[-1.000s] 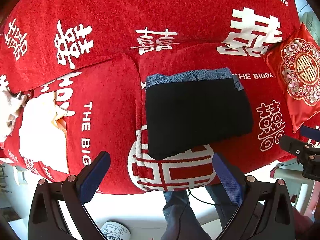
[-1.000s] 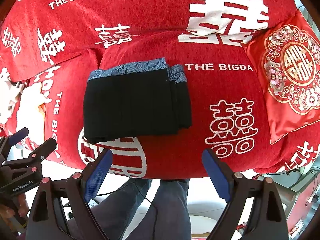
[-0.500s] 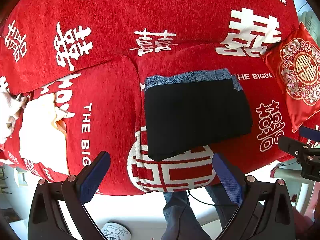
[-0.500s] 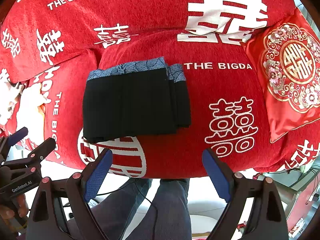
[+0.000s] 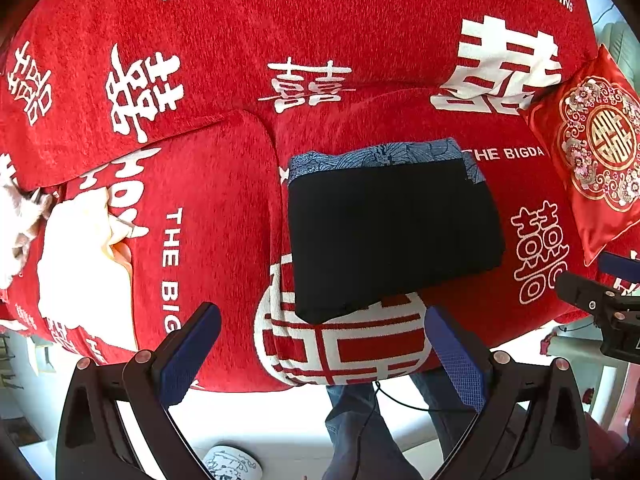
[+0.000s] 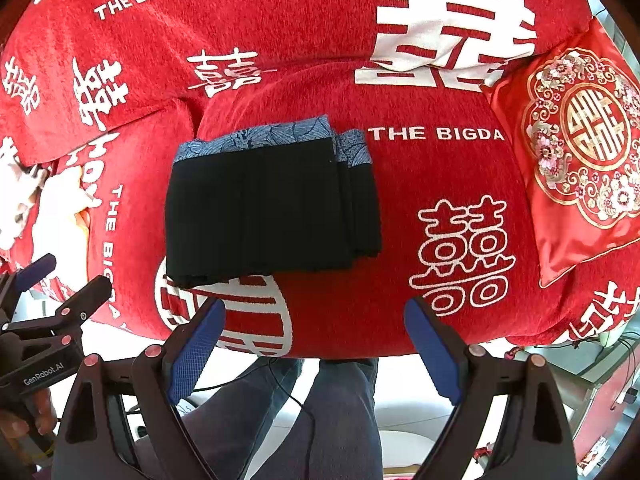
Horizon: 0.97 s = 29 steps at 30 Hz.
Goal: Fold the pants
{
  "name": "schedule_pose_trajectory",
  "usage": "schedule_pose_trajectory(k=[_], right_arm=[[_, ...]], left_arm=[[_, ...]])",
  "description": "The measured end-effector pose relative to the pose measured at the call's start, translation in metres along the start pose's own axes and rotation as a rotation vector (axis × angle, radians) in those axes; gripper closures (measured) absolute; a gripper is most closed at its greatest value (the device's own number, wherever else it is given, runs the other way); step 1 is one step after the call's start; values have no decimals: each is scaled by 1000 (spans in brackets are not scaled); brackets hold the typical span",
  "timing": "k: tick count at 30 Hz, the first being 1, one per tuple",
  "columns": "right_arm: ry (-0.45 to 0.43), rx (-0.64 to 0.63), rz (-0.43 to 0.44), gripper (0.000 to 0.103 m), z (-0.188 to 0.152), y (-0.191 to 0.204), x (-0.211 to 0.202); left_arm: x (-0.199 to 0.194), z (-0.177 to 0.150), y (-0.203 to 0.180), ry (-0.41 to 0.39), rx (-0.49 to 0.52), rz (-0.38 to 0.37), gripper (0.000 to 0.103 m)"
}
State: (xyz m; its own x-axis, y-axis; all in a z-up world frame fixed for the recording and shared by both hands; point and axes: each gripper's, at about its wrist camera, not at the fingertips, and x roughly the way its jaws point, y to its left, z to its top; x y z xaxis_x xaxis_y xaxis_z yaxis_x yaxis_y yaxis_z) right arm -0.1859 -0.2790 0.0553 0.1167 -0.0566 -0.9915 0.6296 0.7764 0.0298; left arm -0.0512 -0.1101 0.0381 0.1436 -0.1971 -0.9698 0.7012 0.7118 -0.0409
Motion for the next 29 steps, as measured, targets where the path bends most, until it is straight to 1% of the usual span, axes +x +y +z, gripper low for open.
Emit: schedule_pose_trajectory(k=[21,29], right_arm=[[-3,6,-8,10,3,1,1],[-2,4,-8,10,4,0,1]], left_arm=[[3,3,0,2,5,-2,1],[-1,4,-3,-29,7,-2,1]])
